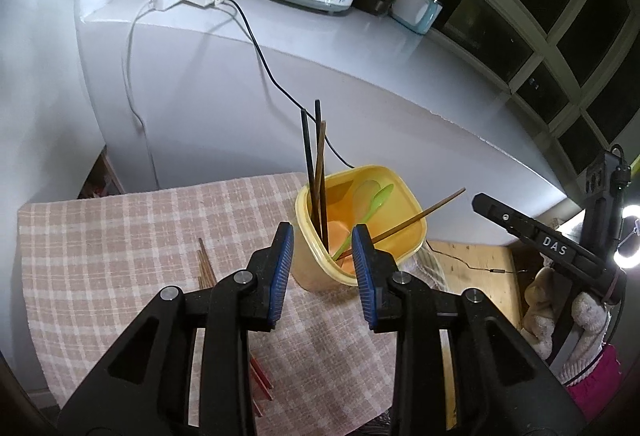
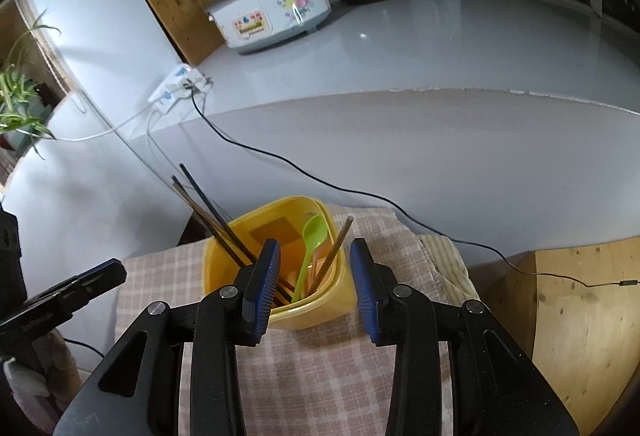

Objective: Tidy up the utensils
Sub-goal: 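Move both tools back down to the red-tipped wooden chopsticks on the cloth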

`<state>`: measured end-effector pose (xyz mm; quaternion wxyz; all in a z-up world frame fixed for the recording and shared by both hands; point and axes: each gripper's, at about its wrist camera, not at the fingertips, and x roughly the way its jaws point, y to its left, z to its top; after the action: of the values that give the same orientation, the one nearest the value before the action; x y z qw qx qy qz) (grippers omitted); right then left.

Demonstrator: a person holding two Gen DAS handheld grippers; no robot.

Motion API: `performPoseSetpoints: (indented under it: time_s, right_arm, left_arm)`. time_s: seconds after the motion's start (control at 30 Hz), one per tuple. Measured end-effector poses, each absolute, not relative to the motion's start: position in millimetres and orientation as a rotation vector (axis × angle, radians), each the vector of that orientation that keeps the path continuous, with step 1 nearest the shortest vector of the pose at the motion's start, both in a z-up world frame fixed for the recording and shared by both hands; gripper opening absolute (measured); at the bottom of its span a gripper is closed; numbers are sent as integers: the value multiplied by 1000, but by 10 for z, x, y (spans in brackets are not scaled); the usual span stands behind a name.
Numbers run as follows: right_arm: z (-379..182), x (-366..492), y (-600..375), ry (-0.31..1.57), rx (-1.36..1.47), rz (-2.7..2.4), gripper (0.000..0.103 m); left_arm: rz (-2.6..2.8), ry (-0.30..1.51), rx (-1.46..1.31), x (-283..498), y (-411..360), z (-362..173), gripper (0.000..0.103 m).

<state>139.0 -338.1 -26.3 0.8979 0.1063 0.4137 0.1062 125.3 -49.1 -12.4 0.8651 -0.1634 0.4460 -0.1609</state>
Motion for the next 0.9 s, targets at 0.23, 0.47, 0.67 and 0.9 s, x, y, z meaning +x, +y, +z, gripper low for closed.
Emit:
performPoseSetpoints:
  time_s: [0.23,0.47,0.67,0.9]
  right_arm:
    - [-129,1191,-3283,814,214,264,34]
    - [-179,999,-2990,821,163,367,34]
    - [-402,864,-2603,879,89,496,34]
    - [-893,794,-2246,1024,33,587,34]
  left_arm:
    - [-303,923,-354,1110,-305,-107,30]
    - [-205,965,-395,921,122,-345,30]
    - [-133,1043,-442,787,461,-695,30]
    - [-137,1172,-462,675,403,-1248,30]
